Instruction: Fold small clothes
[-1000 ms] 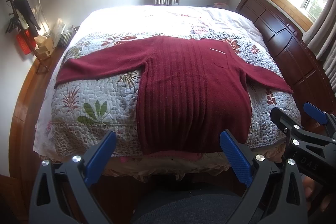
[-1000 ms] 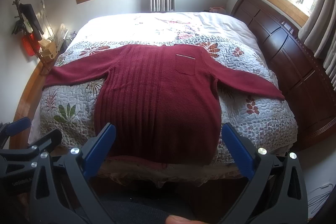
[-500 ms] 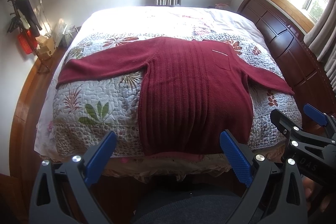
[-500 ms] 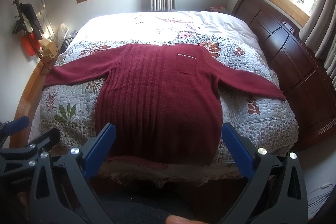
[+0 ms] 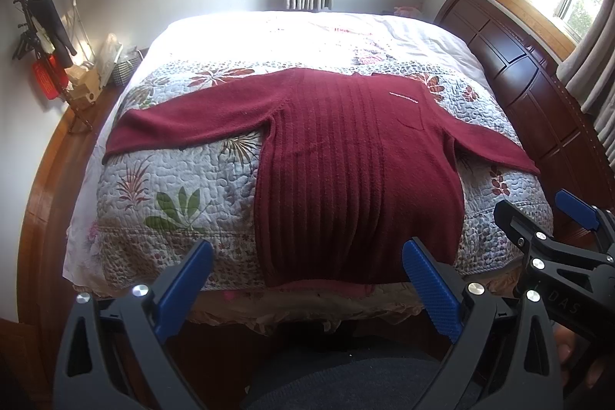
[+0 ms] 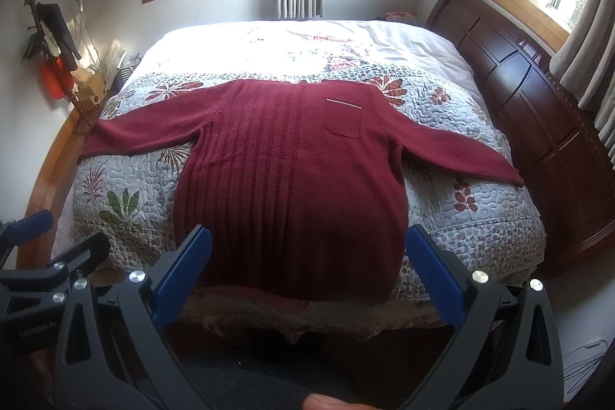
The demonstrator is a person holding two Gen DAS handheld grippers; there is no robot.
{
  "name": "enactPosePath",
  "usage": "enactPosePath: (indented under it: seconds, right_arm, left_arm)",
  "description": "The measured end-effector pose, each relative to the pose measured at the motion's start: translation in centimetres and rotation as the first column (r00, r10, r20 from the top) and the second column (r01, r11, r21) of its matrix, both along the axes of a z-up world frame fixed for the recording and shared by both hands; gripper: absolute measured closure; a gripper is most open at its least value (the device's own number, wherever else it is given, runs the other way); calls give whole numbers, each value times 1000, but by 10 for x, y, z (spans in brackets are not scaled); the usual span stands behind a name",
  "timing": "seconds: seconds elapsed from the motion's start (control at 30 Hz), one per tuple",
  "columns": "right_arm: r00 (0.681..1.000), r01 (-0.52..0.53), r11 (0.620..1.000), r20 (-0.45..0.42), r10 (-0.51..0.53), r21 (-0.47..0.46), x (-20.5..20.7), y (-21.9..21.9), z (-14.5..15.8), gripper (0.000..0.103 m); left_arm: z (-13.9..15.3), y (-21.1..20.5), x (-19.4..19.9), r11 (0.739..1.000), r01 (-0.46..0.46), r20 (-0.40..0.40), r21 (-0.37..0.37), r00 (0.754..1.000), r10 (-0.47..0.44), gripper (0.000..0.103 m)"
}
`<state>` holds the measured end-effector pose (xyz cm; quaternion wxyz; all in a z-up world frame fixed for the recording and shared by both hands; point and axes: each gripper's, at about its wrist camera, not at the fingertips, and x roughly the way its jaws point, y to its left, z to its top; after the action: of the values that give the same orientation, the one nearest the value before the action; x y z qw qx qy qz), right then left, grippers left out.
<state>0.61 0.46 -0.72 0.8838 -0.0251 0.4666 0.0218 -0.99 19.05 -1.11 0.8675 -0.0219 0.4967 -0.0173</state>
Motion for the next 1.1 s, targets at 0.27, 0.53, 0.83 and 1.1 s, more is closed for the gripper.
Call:
enactPosePath:
  seconds: [0.27, 0.53, 0.83, 1.1]
  right_arm:
    - [1000, 0, 1000, 0, 0, -3, 3, 0, 0, 3]
    - [1000, 2, 1000, -1, -2, -3, 6, 0, 0, 3]
    - [1000, 3, 1000, -5, -3, -3, 8, 0, -1, 3]
    - [1000, 5, 1000, -10, -5, -3, 10, -1, -3, 3]
  left_arm:
    - [1, 4, 0, 1000, 3, -1, -2, 1000, -3, 4]
    - [1, 3, 6, 1000, 2, -5, -1, 1000, -2, 4]
    - [0, 1, 6, 1000, 0, -7, 0, 1000, 0, 4]
    - [-1, 0, 7, 1000, 0, -7, 1, 1000, 0, 4]
